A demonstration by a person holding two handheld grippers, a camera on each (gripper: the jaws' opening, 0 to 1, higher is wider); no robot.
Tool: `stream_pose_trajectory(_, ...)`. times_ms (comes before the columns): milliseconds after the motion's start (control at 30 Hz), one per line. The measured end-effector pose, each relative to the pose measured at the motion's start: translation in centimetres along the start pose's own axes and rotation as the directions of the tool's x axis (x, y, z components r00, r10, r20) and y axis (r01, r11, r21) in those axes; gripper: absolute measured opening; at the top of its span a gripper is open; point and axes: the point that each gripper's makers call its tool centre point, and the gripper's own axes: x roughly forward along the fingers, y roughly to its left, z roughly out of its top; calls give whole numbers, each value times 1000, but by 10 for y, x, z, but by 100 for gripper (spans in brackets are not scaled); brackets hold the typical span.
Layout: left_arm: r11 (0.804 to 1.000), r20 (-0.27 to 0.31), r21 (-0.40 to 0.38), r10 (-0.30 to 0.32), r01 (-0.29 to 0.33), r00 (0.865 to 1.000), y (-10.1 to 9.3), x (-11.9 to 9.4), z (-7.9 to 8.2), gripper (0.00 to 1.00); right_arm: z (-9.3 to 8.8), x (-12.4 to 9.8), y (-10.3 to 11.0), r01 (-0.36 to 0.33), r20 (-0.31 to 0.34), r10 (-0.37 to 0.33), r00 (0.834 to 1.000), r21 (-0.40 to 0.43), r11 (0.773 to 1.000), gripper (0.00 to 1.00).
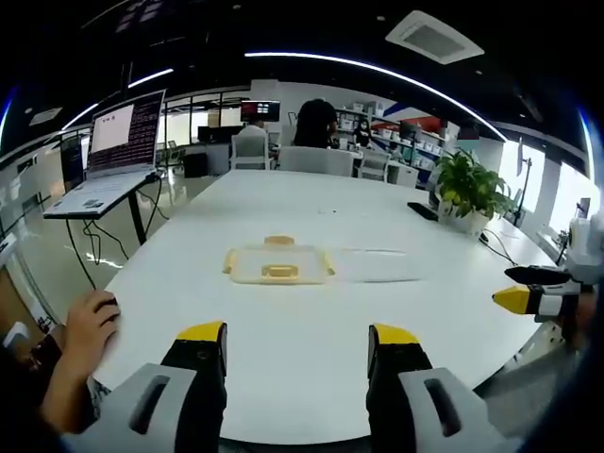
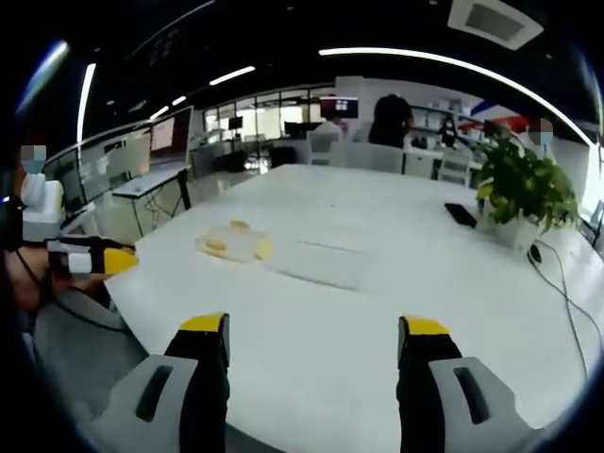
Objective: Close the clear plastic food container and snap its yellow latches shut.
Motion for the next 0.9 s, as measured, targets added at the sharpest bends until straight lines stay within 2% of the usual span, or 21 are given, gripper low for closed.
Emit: stream_pose_trajectory(900, 1000, -1, 4, -3, 3, 1000, 0, 0, -1, 54, -2, 1, 3, -8, -8, 8, 1000, -16, 1000, 68)
